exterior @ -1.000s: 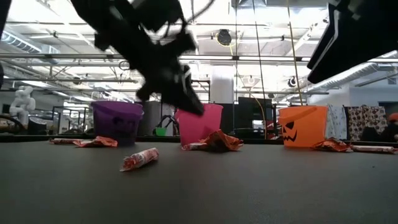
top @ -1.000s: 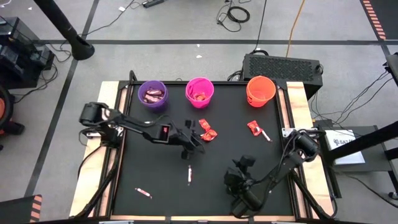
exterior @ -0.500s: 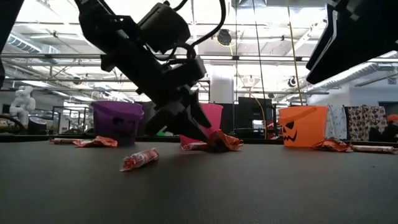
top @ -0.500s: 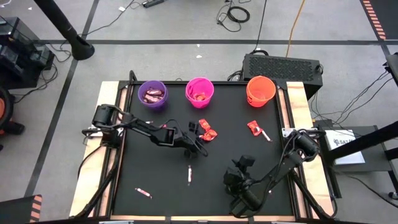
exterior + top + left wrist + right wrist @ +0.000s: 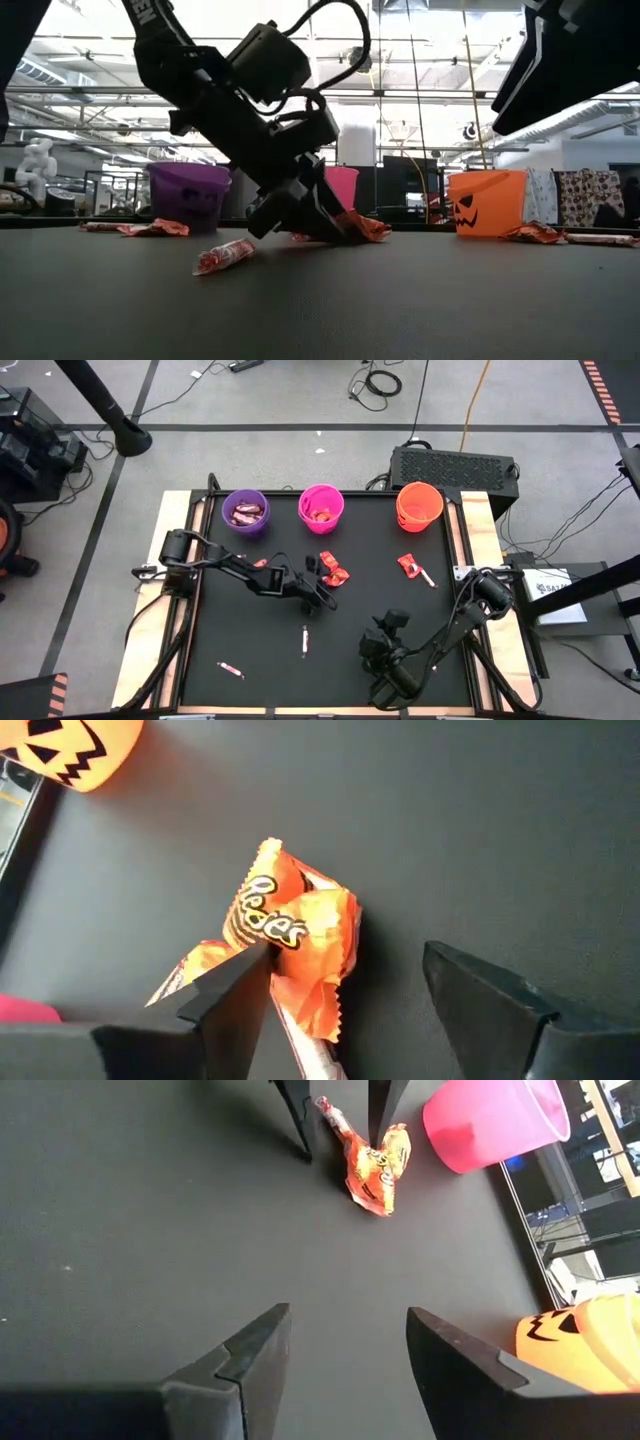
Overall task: Sort candy by brand, put in halloween buckets
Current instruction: Put the red chocolate bar into the pink bucket
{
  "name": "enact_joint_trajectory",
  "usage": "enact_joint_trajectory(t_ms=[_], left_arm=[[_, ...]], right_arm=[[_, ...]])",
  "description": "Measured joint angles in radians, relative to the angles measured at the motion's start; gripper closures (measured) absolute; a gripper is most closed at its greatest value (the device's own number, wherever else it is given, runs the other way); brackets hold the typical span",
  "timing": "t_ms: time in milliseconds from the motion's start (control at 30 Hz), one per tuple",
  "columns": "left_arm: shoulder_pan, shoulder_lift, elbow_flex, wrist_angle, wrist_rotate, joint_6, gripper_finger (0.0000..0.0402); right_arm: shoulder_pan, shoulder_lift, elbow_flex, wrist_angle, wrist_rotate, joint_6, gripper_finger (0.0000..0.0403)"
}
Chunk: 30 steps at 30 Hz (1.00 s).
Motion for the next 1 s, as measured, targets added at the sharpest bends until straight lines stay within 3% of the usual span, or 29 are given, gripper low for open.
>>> enact_joint_trajectory(t_ms=[200,333,567,667,800,1000], left_arm=[[0.006,-0.002,0.000,-0.001,-0.019,0.000,0.0195],[0.005,-0.002,0.000,0.000,-0.035,0.000,0.0261],[-0.049,-0.002,0.006,0.035,-0.148,0.019,0.0390],[-0.072,-0.003,0.031,0.046,-0.185,0.061,0.0394],[-0.086,-0.035,0.077,0.045,-0.335,0.147,0.0398],[-0.030,-0.132,0.106,0.039,-0.453,0.258,0.0399]], right_arm=[[0.000,0.000,0.000,0.001,0.000,-0.003,0.0211],[0.000,0.000,0.000,0.001,0.000,-0.003,0.0211],[0.000,0.000,0.000,0.001,0.000,-0.002,0.0211],[0.000,0.000,0.000,0.001,0.001,-0.001,0.0211],[0.000,0.000,0.000,0.003,0.001,0.001,0.0211],[0.000,0.000,0.000,0.009,0.008,-0.001,0.0211]])
